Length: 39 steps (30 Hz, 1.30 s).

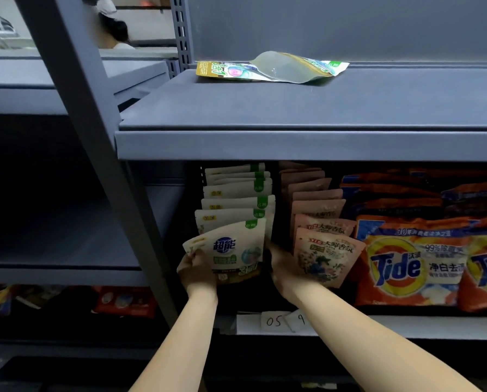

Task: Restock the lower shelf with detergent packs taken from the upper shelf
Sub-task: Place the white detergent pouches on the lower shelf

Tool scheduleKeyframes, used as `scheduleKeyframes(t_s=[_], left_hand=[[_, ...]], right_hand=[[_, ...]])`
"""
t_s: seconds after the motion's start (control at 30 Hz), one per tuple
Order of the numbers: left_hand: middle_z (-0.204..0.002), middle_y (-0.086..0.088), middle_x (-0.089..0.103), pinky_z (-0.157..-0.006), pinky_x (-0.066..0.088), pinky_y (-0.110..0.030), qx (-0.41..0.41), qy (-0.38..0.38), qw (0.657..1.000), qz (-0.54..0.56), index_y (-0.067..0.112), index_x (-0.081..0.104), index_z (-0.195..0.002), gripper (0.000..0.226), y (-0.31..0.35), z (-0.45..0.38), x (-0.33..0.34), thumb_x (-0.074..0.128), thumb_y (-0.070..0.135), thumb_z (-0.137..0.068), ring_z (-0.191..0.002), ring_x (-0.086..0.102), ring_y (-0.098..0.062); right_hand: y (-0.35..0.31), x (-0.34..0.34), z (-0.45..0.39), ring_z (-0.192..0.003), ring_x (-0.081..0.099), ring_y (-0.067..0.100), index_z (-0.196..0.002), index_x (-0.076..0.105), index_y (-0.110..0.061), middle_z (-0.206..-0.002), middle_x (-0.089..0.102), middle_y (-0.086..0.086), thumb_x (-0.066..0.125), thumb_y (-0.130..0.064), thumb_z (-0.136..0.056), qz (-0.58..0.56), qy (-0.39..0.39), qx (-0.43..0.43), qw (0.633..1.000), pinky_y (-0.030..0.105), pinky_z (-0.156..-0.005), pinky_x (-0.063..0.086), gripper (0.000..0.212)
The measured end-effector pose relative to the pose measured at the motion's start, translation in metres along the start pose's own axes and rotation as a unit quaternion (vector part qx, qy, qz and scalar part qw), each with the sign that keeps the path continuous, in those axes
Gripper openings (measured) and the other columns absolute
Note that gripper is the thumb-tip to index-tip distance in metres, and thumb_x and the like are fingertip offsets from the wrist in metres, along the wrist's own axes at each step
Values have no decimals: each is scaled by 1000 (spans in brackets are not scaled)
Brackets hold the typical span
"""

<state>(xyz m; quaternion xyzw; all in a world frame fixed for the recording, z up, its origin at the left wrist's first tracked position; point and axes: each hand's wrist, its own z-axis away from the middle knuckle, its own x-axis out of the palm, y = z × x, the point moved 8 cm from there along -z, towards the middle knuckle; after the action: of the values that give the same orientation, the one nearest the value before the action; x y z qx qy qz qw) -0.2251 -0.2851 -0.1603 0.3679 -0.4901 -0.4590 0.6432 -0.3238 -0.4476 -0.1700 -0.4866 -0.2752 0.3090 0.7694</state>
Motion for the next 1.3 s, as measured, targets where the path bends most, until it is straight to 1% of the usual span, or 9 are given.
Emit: scheduleKeyframes(t_s=[0.13, 0.23, 0.33, 0.4, 0.57, 0.73, 1.07, 1.2, 1.3], left_hand=[[-83, 2, 58, -77, 42, -24, 6, -75, 997, -30, 14, 55, -92, 20, -1, 1, 15, 40, 1, -97, -89, 55, -17], [-93, 5, 58, -80, 47, -27, 7, -145, 986, -85, 25, 48, -99, 30, -6, 2, 21, 56, -2, -88, -90, 57, -13], [-95, 5, 57, -74, 49, -25, 5, -177, 979, -106, 29, 43, -94, 43, -13, -1, 23, 65, -6, -81, -88, 57, -9], [-104, 1, 58, -68, 50, -18, 5, -200, 973, -113, 23, 44, -107, 49, -18, -4, 27, 68, -7, -77, -92, 59, -10], [-128, -12, 57, -87, 53, -30, 31, -237, 965, -111, 7, 40, -135, 65, -19, -18, 40, 71, 1, -78, -114, 59, -23], [-133, -10, 53, -100, 47, -47, 27, -195, 969, -150, 11, 40, -138, 91, -23, -33, 42, 85, 33, -62, -120, 54, -25], [-137, -9, 51, -107, 40, -46, 39, -207, 953, -219, 13, 39, -140, 89, -24, -25, 32, 83, 42, -68, -128, 47, -27], [-137, -16, 48, -105, 41, -46, 16, -156, 954, -256, 6, 39, -137, 84, -17, -24, 21, 81, 39, -73, -125, 48, -33], [-135, -19, 50, -97, 42, -34, -6, -103, 941, -323, 1, 40, -134, 80, -9, -16, 12, 78, 41, -75, -123, 49, -35]], right_hand=[[9, -15, 12, -113, 53, 24, -126, 53, -14, -128, 57, 8, 44, -22, -98, 133, 111, -19, 985, 25, -86, 39, 31], [13, -13, 11, -116, 53, 23, -124, 54, -16, -129, 57, 7, 53, -14, -90, 216, 101, -39, 970, 23, -84, 39, 34], [13, -9, 6, -116, 55, 22, -125, 55, -16, -128, 59, 6, 62, -9, -84, 208, 87, -39, 974, 26, -93, 45, 42], [11, -9, 3, -115, 56, 22, -126, 55, -14, -126, 61, 7, 67, -8, -81, 182, 87, -50, 978, 30, -98, 46, 47], [2, -5, -2, -116, 56, 20, -130, 54, -13, -127, 61, 5, 67, -9, -86, 151, 75, -102, 980, 21, -93, 43, 46], [-1, -3, -9, -120, 54, 22, -132, 52, -11, -130, 59, 8, 58, -16, -94, 186, 91, -108, 972, 26, -101, 42, 39], [-3, -7, 0, -122, 52, 27, -131, 47, -7, -132, 55, 14, 59, -11, -91, 200, 127, -113, 965, 32, -102, 42, 42], [1, -12, 6, -119, 53, 29, -130, 45, -9, -131, 54, 14, 60, -12, -88, 228, 129, -76, 962, 33, -98, 45, 44], [6, -13, 14, -112, 55, 26, -127, 45, -12, -128, 53, 11, 59, -15, -87, 283, 103, -45, 952, 28, -83, 47, 42]])
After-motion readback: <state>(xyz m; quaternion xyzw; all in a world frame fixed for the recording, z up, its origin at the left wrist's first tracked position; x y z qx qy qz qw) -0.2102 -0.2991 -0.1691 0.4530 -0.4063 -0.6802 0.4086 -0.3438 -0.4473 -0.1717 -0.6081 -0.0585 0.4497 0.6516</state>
